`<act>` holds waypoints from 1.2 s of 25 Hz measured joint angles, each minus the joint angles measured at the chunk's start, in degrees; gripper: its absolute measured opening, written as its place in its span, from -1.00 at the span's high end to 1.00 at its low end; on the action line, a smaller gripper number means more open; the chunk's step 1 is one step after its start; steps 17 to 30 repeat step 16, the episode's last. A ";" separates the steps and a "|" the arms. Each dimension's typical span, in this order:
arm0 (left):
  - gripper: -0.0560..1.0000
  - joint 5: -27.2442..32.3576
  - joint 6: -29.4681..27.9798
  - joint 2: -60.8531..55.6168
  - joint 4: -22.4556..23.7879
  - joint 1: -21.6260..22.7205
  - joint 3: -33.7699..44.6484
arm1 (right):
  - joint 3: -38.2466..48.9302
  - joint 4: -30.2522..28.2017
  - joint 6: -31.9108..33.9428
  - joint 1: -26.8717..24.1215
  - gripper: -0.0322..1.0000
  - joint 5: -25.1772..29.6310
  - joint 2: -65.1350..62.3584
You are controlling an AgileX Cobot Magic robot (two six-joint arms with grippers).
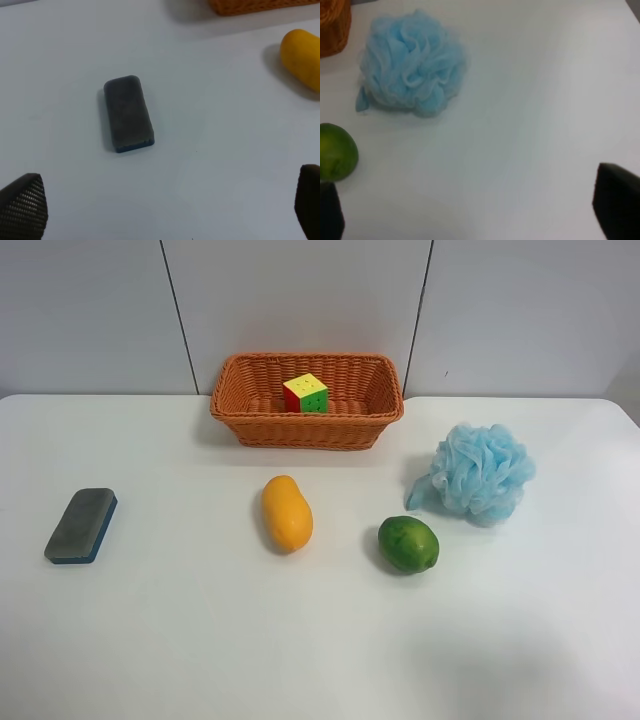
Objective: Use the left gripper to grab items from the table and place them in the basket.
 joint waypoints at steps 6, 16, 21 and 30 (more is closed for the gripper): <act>-0.99 0.00 0.00 0.00 0.00 0.00 0.00 | 0.00 0.00 0.00 0.00 -0.98 0.00 0.00; -0.99 -0.05 0.00 0.00 0.00 0.00 0.00 | 0.00 0.00 0.00 0.00 -0.98 0.00 0.00; -0.99 -0.05 0.00 0.00 0.00 0.00 0.00 | 0.00 0.00 0.00 0.00 -0.98 0.00 0.00; -0.99 -0.05 0.00 0.00 0.00 0.00 0.00 | 0.00 0.00 0.00 0.00 -0.98 0.00 0.00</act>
